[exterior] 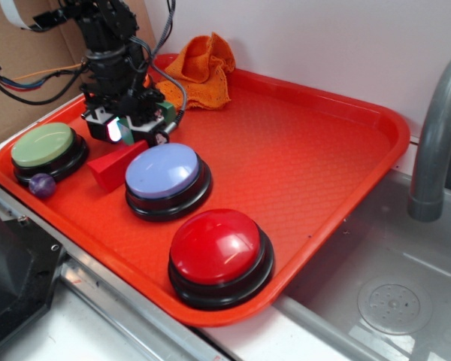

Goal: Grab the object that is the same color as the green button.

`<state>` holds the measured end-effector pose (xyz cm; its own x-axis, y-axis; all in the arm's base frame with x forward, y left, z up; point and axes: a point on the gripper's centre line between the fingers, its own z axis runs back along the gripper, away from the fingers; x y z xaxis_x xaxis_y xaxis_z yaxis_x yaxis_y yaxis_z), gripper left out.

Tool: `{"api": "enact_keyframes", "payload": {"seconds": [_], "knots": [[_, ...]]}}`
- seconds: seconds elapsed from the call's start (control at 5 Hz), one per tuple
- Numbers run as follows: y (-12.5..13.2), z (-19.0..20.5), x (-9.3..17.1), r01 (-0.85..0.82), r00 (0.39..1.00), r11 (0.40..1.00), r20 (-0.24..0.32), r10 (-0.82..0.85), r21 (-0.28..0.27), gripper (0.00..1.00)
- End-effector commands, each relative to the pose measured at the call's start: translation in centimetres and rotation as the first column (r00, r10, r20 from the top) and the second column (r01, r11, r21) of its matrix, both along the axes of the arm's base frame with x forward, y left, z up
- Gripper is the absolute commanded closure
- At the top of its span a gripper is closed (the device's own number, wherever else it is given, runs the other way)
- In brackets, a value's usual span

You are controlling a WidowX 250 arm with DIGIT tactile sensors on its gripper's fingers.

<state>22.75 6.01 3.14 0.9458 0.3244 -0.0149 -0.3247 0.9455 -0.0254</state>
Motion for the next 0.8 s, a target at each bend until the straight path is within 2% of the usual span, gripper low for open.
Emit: {"api": "enact_keyframes", "payload": {"seconds": [0.0,0.2,0.4,0.6], "knots": [[-2.4,8.8,2.8,0.185,0.975,0.982,0.119,-0.187,0.026,1.00],[-5.7,11.4,2.7,0.309,0.940,0.950,0.140,-0.311,0.033,1.00],[-8.2,12.0,1.6,0.393,0.907,0.918,0.140,-0.397,0.053,1.00],[-9.7,11.8,0.8,0.511,0.850,0.858,0.117,-0.514,0.059,1.00]]}}
